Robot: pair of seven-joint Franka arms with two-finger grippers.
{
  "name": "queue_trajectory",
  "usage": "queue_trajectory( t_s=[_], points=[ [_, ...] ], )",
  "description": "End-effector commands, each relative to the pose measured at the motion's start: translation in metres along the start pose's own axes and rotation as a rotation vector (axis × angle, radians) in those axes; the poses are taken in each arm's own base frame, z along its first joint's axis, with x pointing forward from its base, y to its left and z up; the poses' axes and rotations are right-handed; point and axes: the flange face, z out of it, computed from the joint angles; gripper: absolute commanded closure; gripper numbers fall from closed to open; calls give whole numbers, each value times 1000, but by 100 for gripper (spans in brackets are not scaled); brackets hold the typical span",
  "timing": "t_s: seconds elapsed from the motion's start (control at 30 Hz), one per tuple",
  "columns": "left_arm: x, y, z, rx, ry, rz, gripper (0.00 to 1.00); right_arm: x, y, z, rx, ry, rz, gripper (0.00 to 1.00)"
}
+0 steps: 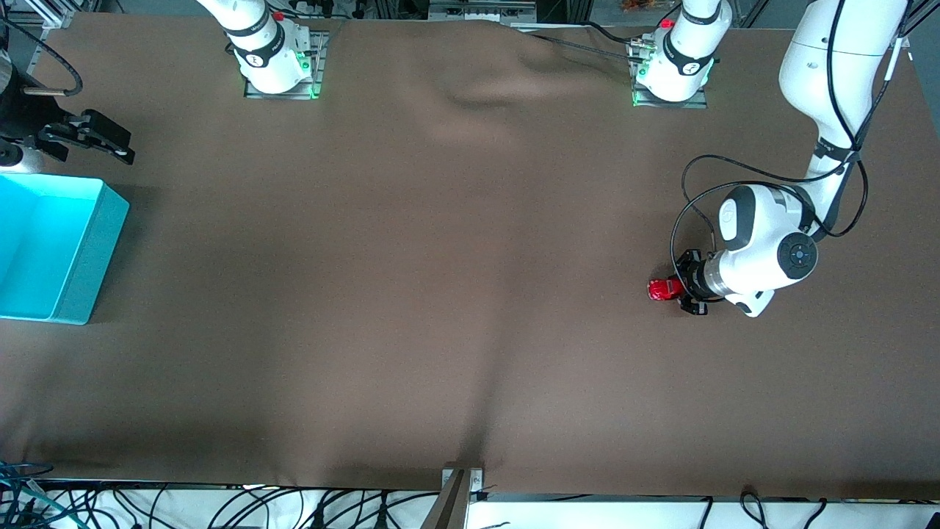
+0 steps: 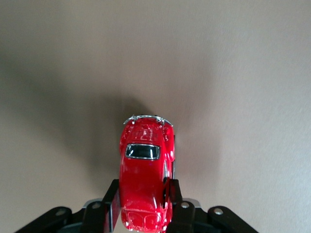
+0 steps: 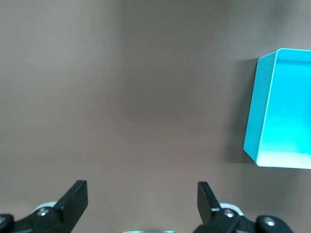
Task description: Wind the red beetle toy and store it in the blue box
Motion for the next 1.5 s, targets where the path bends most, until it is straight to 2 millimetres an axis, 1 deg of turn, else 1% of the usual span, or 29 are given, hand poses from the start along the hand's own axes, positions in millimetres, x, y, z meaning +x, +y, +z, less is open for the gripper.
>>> queue_trajectory(
  t_s=[0.0, 0.07, 0.17, 0.27, 0.4, 0.97, 1.27, 1.47],
  points=[
    [30, 7, 10, -11, 31, 10, 100, 0, -2, -4, 9, 6, 0, 0],
    [34, 8, 10, -11, 30, 22, 100, 0, -2, -4, 9, 6, 0, 0],
    [49, 8, 8, -14, 27, 18, 100, 1, -2, -3, 8, 4, 0, 0],
    [57, 8, 8, -13, 27, 32, 100, 1, -2, -3, 8, 4, 0, 0],
    [75, 8, 10, -9, 23, 31, 100, 1, -4, -3, 9, 4, -2, 0],
    [125, 5, 5, -16, 20, 47, 100, 1, -3, -3, 8, 4, -2, 0],
    [132, 7, 4, -18, 23, 62, 100, 3, -3, 0, 8, -2, -2, 0],
    [133, 6, 4, -17, 22, 77, 100, 3, -3, 0, 8, -2, -2, 0]
  ],
)
